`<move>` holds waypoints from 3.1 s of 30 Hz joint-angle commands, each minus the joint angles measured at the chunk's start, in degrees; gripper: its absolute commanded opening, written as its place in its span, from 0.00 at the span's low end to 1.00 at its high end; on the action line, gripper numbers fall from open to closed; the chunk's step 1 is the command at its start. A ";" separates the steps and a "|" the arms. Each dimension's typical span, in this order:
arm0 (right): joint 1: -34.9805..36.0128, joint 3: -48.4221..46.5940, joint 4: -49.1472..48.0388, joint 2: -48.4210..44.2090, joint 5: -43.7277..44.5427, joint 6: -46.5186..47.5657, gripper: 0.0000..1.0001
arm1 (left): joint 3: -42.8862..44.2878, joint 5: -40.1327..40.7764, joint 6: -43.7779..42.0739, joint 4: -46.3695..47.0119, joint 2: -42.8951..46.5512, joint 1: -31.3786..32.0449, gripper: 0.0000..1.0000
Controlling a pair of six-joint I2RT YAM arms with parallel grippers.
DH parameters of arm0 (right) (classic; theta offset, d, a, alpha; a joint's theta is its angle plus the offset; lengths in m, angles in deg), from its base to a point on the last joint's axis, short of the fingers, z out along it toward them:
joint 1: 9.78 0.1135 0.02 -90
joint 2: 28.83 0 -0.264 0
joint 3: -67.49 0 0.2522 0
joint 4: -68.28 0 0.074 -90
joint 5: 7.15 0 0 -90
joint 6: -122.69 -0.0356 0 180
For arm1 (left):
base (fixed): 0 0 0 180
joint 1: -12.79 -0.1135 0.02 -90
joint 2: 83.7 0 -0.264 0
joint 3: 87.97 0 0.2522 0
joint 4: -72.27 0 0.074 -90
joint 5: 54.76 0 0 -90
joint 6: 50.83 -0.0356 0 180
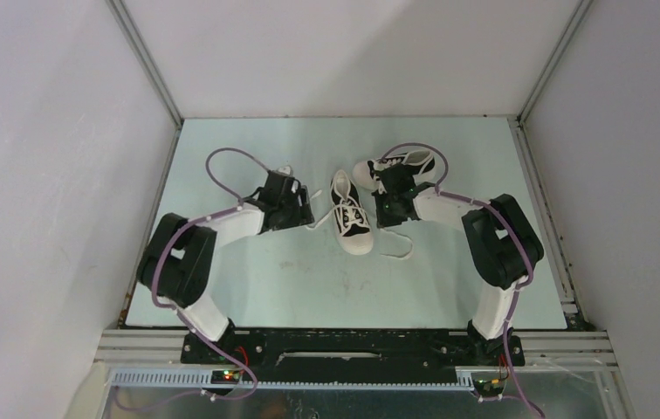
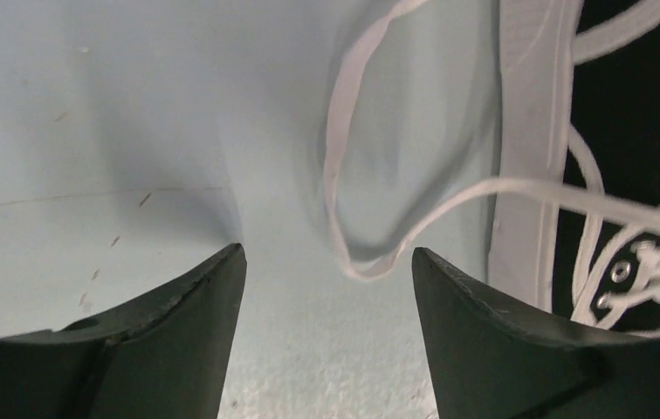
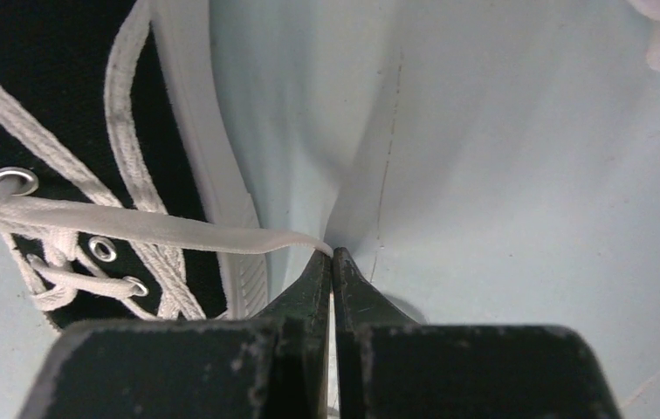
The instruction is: Tie the shoes
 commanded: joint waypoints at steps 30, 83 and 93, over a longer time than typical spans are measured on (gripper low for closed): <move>-2.45 1.29 4.38 -11.59 -1.80 2.35 0.41 | 17.05 -13.03 -44.75 -12.42 -7.72 6.38 0.65; 6.30 16.50 -7.03 -18.42 -9.13 -8.44 0.00 | -7.56 -14.96 -20.88 2.12 15.70 7.68 0.00; 12.15 18.26 -8.02 -22.49 -9.33 -11.71 0.44 | -12.15 -15.63 -16.91 5.68 20.81 7.68 0.00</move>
